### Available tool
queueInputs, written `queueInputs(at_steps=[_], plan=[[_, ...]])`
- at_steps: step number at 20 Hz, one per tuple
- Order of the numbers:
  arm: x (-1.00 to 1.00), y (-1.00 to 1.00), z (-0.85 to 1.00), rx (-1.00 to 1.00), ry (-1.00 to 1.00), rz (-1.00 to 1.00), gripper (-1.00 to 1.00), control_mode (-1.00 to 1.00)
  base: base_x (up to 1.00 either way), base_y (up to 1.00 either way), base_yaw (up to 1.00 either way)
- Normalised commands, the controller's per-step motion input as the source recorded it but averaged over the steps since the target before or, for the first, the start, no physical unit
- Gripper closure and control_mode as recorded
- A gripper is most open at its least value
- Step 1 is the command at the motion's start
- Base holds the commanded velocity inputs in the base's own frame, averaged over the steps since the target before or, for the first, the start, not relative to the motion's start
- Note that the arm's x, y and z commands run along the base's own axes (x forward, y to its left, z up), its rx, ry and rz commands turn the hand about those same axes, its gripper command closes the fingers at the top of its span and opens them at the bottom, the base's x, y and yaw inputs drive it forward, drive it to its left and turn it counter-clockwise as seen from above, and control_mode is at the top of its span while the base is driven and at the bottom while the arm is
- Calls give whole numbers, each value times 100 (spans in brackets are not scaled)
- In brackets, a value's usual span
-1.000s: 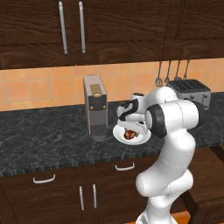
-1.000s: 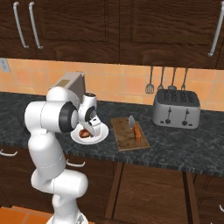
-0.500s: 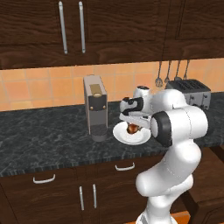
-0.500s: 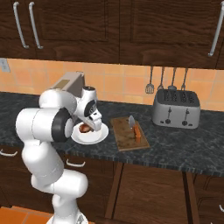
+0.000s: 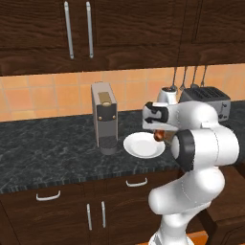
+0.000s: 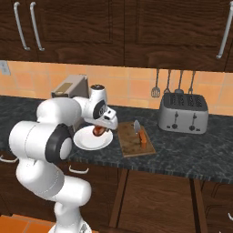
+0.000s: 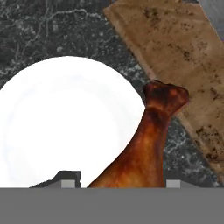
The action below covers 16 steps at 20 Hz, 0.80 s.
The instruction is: Pick up the knife from the drawer and place it on the cutting board. Then place the meat from the plate to the cutting board.
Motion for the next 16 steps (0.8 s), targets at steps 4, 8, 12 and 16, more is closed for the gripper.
queueInputs(at_steps=[4,8,12,16], plan=[[17,-66,19,-8,-4,47,100,-100,0,0,0],[30,-64,0,-2,-1,44,100,-100,0,0,0],[36,-60,0,-1,0,37,100,-100,0,0,0],[3,-25,-4,-2,0,23,100,-100,0,0,0]])
